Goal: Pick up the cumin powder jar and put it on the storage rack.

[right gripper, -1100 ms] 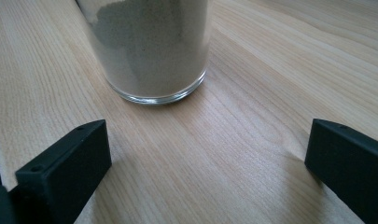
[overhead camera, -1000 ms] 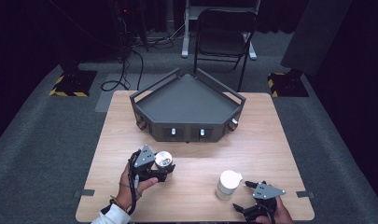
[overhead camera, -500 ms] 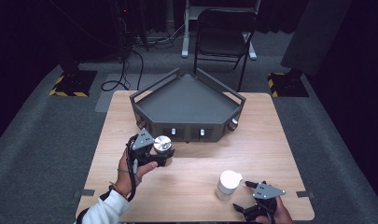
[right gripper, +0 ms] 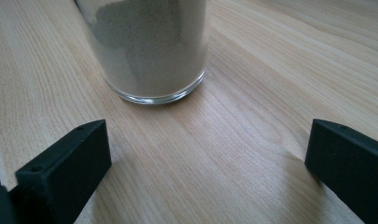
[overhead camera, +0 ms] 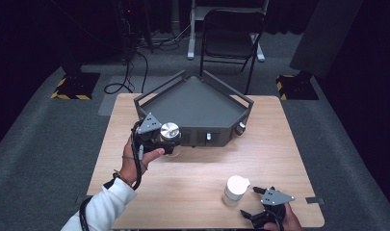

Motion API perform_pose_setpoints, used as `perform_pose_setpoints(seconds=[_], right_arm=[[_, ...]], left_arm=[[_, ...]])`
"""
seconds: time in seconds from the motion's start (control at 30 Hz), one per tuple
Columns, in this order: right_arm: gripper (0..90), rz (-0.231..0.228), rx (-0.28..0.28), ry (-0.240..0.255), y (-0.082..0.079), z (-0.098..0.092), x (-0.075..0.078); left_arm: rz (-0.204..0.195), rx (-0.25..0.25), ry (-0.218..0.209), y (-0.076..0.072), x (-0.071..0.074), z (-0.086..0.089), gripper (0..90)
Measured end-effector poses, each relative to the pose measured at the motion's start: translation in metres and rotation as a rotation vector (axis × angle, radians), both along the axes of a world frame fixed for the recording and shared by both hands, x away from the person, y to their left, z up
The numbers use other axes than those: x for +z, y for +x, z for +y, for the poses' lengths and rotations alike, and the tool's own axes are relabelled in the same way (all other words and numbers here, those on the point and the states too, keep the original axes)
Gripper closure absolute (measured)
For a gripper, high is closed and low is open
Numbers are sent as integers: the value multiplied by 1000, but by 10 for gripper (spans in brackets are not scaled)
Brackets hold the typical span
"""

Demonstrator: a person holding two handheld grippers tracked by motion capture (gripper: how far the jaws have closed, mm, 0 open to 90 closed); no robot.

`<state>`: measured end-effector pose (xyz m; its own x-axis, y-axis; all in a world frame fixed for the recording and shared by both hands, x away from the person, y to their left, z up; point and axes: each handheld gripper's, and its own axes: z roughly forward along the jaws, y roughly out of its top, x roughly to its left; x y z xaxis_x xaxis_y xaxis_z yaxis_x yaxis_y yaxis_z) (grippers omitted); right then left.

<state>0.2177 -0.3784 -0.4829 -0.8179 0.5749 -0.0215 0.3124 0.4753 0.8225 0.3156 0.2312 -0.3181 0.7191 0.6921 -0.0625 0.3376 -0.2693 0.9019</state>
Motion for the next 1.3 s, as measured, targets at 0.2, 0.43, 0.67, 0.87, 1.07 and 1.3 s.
perform_pose_setpoints(seconds=[0.2,0.43,0.67,0.87,1.07,1.3], right_arm=[[0,0,-2,0,0,0,0],[0,-1,-8,1,-1,1,0],[0,-1,-9,1,-1,1,0],[0,-1,-9,1,-1,1,0],[0,0,-9,1,-1,1,0],[0,2,-8,1,-1,0,0]], left_arm=[[-13,-1,-2,11,8,-2,312],[-22,21,-10,28,15,-5,312],[-26,34,4,42,18,-8,312],[-32,43,-2,57,19,-12,312],[-34,38,11,71,20,-19,312],[-34,42,17,86,17,-24,312]])
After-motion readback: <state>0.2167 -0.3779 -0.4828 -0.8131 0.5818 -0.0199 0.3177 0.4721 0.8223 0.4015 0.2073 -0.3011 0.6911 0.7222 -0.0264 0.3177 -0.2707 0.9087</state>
